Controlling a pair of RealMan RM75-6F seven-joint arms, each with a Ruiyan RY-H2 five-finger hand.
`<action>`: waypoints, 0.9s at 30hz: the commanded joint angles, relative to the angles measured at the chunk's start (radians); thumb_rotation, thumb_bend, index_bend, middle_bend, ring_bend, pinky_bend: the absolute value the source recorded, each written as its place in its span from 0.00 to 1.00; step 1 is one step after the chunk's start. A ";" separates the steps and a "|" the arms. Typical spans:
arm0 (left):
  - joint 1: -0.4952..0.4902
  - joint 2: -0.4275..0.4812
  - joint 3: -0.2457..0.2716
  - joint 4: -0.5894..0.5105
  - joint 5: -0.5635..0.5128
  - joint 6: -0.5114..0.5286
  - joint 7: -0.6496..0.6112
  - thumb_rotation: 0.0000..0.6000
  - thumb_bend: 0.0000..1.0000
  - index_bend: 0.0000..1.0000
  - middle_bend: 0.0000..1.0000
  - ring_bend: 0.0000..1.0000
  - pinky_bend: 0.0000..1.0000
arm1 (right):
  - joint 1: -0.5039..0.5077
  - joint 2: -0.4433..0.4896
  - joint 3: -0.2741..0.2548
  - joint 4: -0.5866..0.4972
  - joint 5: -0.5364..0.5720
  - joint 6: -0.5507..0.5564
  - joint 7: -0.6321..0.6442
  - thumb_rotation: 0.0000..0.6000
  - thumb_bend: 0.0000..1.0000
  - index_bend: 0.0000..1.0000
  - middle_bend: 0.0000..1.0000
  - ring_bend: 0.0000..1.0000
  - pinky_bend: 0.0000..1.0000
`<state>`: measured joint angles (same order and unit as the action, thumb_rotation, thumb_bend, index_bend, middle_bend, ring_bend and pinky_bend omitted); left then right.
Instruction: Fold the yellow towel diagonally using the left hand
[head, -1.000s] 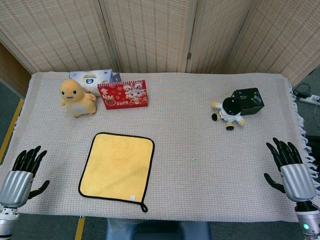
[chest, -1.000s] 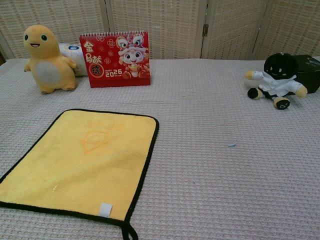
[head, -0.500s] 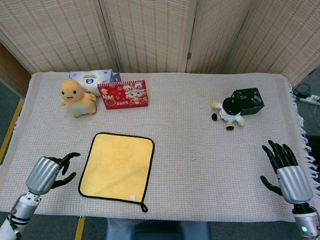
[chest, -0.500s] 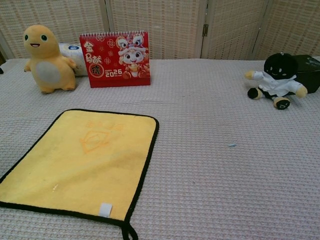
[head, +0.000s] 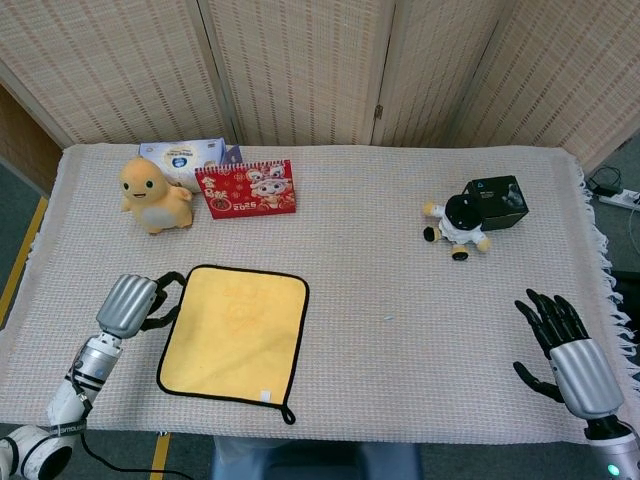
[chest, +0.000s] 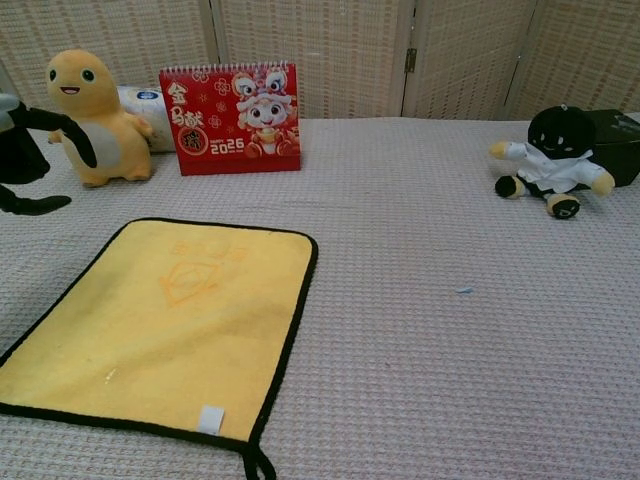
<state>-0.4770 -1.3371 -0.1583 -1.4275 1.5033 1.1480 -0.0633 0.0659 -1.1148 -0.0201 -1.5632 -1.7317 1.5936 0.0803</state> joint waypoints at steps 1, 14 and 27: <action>-0.049 -0.039 -0.032 0.026 -0.067 -0.070 0.020 1.00 0.37 0.41 1.00 1.00 1.00 | 0.002 -0.001 0.004 0.004 0.008 -0.003 0.010 1.00 0.33 0.00 0.00 0.00 0.00; -0.195 -0.231 -0.073 0.265 -0.199 -0.246 0.015 1.00 0.38 0.44 1.00 1.00 1.00 | 0.003 0.005 0.014 0.022 0.054 -0.024 0.051 1.00 0.33 0.00 0.00 0.00 0.00; -0.296 -0.377 -0.072 0.517 -0.195 -0.344 -0.152 1.00 0.42 0.46 1.00 1.00 1.00 | -0.004 0.016 0.023 0.037 0.100 -0.039 0.087 1.00 0.33 0.00 0.00 0.00 0.00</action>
<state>-0.7533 -1.6891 -0.2338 -0.9451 1.3016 0.8235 -0.1855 0.0625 -1.0995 0.0027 -1.5272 -1.6327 1.5555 0.1659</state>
